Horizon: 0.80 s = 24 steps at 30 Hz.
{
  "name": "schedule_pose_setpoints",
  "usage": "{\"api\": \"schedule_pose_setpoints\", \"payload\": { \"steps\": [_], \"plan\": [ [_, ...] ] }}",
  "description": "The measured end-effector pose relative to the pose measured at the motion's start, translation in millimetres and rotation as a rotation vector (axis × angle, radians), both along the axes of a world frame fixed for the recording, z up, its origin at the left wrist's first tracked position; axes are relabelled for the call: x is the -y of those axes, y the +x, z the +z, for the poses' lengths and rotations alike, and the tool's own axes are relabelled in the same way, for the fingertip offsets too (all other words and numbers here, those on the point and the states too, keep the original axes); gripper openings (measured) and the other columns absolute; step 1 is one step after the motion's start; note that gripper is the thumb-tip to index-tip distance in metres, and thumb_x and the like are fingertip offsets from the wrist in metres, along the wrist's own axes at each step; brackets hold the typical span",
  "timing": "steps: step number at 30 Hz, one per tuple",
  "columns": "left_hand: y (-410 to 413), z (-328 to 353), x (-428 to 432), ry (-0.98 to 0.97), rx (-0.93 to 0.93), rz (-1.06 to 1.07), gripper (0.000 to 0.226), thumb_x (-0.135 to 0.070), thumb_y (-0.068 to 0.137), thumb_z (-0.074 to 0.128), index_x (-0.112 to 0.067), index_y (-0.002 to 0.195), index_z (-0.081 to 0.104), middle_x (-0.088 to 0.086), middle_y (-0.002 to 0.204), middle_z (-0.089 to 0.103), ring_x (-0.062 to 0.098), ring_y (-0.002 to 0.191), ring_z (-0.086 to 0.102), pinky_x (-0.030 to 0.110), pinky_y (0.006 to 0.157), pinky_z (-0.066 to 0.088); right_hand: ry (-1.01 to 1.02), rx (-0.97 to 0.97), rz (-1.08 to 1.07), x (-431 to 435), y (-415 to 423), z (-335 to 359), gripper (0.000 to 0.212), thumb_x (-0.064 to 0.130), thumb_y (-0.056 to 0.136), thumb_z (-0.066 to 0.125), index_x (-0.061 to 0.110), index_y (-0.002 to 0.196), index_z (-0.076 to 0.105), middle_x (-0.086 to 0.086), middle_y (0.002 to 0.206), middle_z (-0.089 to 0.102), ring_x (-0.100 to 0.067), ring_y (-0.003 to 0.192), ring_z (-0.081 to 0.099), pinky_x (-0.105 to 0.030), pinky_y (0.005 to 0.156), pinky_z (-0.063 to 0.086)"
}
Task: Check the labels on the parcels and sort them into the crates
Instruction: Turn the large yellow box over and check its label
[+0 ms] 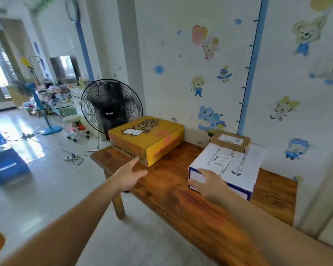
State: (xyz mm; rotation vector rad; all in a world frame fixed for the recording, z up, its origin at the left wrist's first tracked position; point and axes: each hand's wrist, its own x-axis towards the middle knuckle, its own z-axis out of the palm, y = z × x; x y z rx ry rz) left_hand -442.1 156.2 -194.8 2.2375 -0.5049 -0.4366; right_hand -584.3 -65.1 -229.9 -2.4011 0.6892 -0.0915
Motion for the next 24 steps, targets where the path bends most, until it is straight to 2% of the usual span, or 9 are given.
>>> {"api": "schedule_pose_setpoints", "payload": {
  "steps": [2, 6, 8, 10, 15, 17, 19, 22, 24],
  "plan": [
    [22.7, -3.9, 0.9, -0.005, 0.001, 0.014, 0.069, -0.03, 0.099, 0.056, -0.021, 0.156, 0.018, 0.003, 0.157, 0.031, 0.017, 0.126, 0.049, 0.024, 0.094, 0.041, 0.014, 0.005, 0.037, 3.7, 28.3, -4.6, 0.073, 0.06, 0.093, 0.05, 0.026, 0.153, 0.028, 0.0, 0.158, 0.031, -0.023, 0.142, 0.034, -0.041, 0.112, 0.034],
    [74.1, -10.1, 12.7, -0.004, 0.009, 0.049, 0.071, -0.03, 0.098, 0.057, -0.018, 0.157, 0.018, 0.004, 0.158, 0.029, 0.024, 0.141, 0.035, 0.033, 0.108, 0.033, 0.068, 0.044, 0.083, 21.0, 88.1, -6.6, 0.072, 0.056, 0.094, 0.054, 0.024, 0.154, 0.028, -0.003, 0.161, 0.027, -0.024, 0.146, 0.029, -0.041, 0.115, 0.031],
    [105.9, -10.6, 22.8, 0.011, 0.009, 0.062, 0.072, -0.031, 0.098, 0.057, -0.019, 0.157, 0.017, 0.005, 0.156, 0.033, 0.024, 0.136, 0.041, 0.032, 0.102, 0.038, 0.086, 0.066, 0.118, 33.9, 124.2, -5.7, 0.072, 0.054, 0.094, 0.054, 0.023, 0.154, 0.028, -0.004, 0.161, 0.026, -0.024, 0.146, 0.027, -0.04, 0.115, 0.029],
    [131.2, -8.4, 30.8, 0.01, -0.014, 0.094, 0.073, -0.032, 0.097, 0.059, -0.021, 0.157, 0.019, 0.005, 0.151, 0.04, 0.022, 0.122, 0.05, 0.031, 0.094, 0.044, 0.088, 0.064, 0.135, 44.3, 153.1, -2.2, 0.072, 0.054, 0.095, 0.053, 0.022, 0.154, 0.028, -0.004, 0.16, 0.026, -0.025, 0.146, 0.027, -0.041, 0.116, 0.028],
    [203.4, -9.8, 41.2, 0.038, 0.0, 0.141, 0.069, -0.044, 0.093, 0.06, -0.031, 0.153, 0.028, 0.0, 0.149, 0.043, 0.026, 0.131, 0.046, 0.04, 0.104, 0.041, 0.082, 0.052, 0.181, 70.4, 235.3, -0.8, 0.075, 0.057, 0.094, 0.052, 0.02, 0.154, 0.028, -0.005, 0.16, 0.027, -0.024, 0.146, 0.028, -0.038, 0.116, 0.028],
    [226.0, -15.5, 40.8, 0.073, -0.005, 0.159, 0.069, -0.047, 0.09, 0.06, -0.033, 0.15, 0.032, 0.0, 0.148, 0.046, 0.026, 0.128, 0.049, 0.046, 0.106, 0.043, 0.094, 0.033, 0.194, 72.5, 260.0, -4.1, 0.076, 0.057, 0.094, 0.052, 0.019, 0.155, 0.028, -0.005, 0.16, 0.026, -0.024, 0.147, 0.026, -0.038, 0.117, 0.026],
    [241.0, -15.4, 42.3, 0.098, -0.014, 0.177, 0.068, -0.044, 0.09, 0.06, -0.03, 0.15, 0.033, 0.003, 0.146, 0.048, 0.026, 0.127, 0.05, 0.046, 0.106, 0.043, 0.106, 0.009, 0.208, 71.4, 280.6, -9.8, 0.075, 0.056, 0.095, 0.052, 0.018, 0.155, 0.027, -0.005, 0.161, 0.025, -0.023, 0.147, 0.025, -0.037, 0.117, 0.025],
    [274.4, -17.5, 41.8, 0.087, -0.033, 0.208, 0.061, -0.031, 0.096, 0.058, -0.024, 0.151, 0.033, 0.001, 0.14, 0.05, 0.023, 0.123, 0.049, 0.036, 0.1, 0.041, 0.124, -0.013, 0.193, 69.9, 315.7, -18.7, 0.075, 0.056, 0.095, 0.052, 0.018, 0.155, 0.027, -0.004, 0.161, 0.024, -0.023, 0.147, 0.026, -0.036, 0.117, 0.025],
    [295.6, -19.3, 38.4, 0.08, -0.046, 0.182, 0.058, -0.032, 0.096, 0.058, -0.025, 0.149, 0.036, -0.003, 0.136, 0.054, 0.02, 0.119, 0.053, 0.04, 0.103, 0.042, 0.124, -0.027, 0.18, 68.5, 334.4, -21.3, 0.077, 0.057, 0.094, 0.052, 0.018, 0.155, 0.027, -0.004, 0.161, 0.024, -0.023, 0.147, 0.026, -0.037, 0.117, 0.026]
  ]
}}
